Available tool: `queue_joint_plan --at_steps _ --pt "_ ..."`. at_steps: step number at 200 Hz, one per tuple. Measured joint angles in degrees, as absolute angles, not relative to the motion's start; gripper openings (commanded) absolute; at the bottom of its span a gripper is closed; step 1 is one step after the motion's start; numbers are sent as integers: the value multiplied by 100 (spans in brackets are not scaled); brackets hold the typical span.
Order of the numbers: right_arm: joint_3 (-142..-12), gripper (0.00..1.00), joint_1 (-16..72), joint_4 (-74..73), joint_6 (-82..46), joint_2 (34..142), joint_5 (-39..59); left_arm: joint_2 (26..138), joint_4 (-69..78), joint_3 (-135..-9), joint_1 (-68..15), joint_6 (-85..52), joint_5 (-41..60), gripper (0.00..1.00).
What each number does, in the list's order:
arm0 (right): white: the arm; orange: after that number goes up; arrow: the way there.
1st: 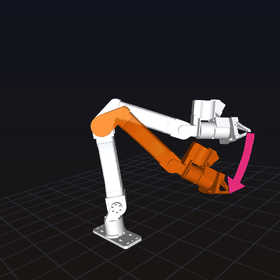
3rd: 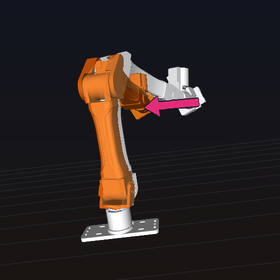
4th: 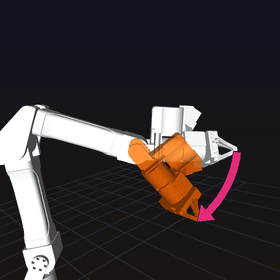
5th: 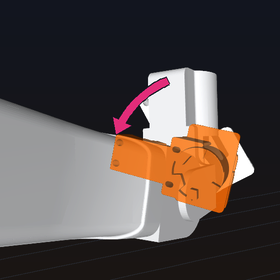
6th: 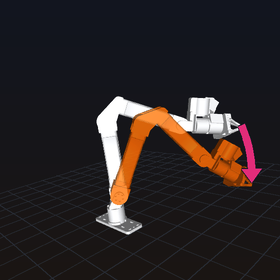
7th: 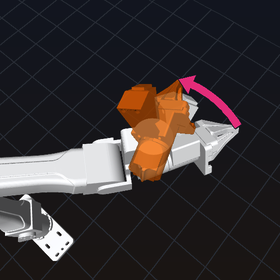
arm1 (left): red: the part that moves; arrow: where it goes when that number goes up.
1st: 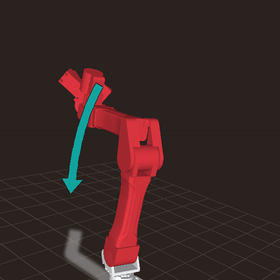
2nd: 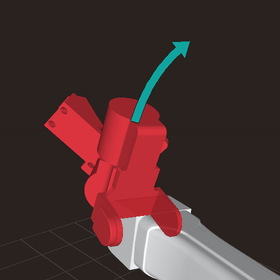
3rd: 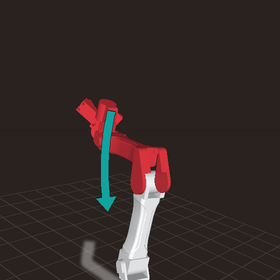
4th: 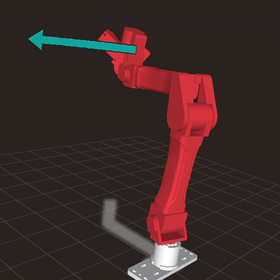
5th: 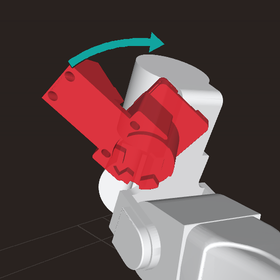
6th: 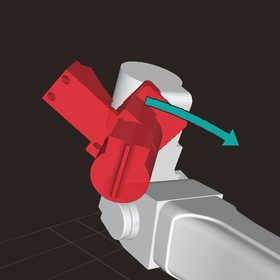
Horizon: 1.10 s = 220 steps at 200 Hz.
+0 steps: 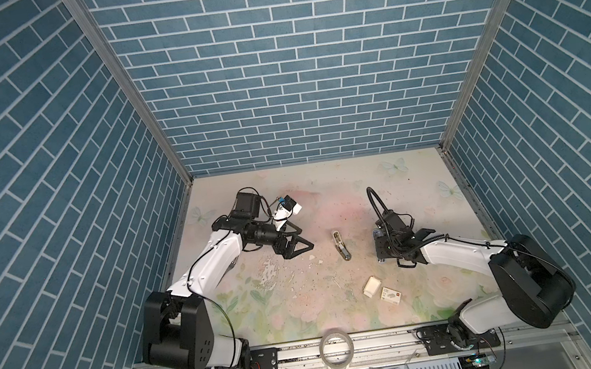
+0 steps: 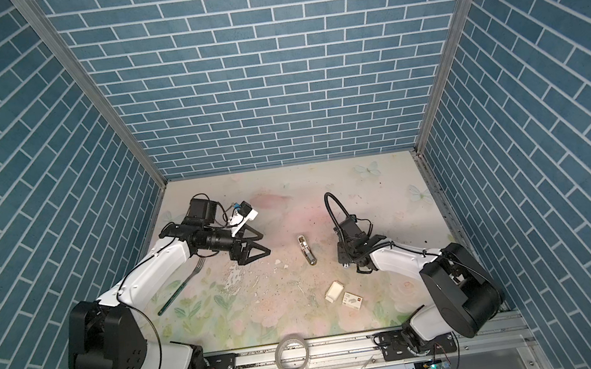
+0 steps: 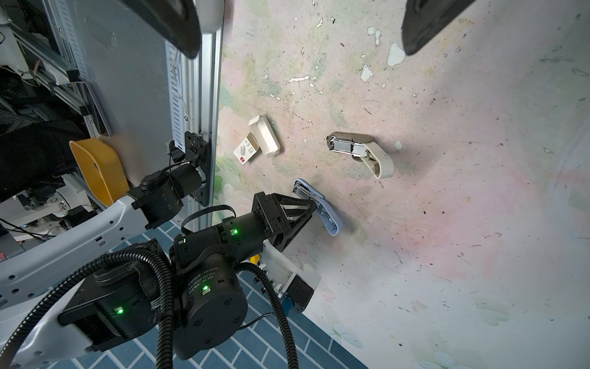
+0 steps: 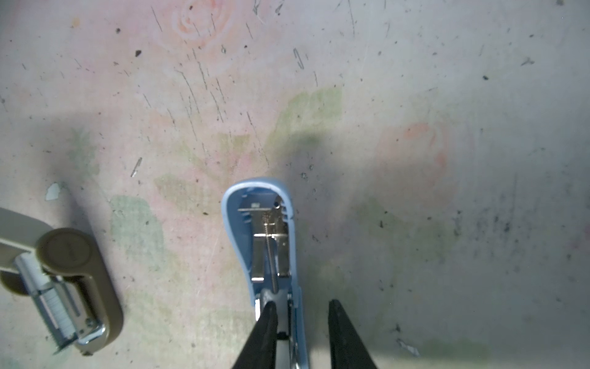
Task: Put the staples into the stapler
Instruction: 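Raise the open right gripper and move it over the beige stapler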
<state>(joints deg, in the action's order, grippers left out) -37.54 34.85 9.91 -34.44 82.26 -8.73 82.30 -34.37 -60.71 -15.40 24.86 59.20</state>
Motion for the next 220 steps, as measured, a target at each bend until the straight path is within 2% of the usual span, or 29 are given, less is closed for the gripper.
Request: queue_joint_plan --at_steps 79,142,169,209,220 --pt "-3603 33 3485 993 -3439 7968 -858 8230 -3437 -6071 -1542 2486 5918 99" --pt "-3625 44 3527 832 -2952 6936 -204 8228 -3492 -6071 -1540 2644 5898 100" --pt "-3924 47 3599 810 -2672 7199 333 8206 -3675 -6106 -1540 2801 5859 100" --pt "-4578 49 3924 703 -2290 8143 913 8095 -4012 -6407 -1415 3030 5808 100" --pt "-4718 55 4038 674 -2211 8377 989 8040 -4071 -6495 -1345 3074 5804 100"
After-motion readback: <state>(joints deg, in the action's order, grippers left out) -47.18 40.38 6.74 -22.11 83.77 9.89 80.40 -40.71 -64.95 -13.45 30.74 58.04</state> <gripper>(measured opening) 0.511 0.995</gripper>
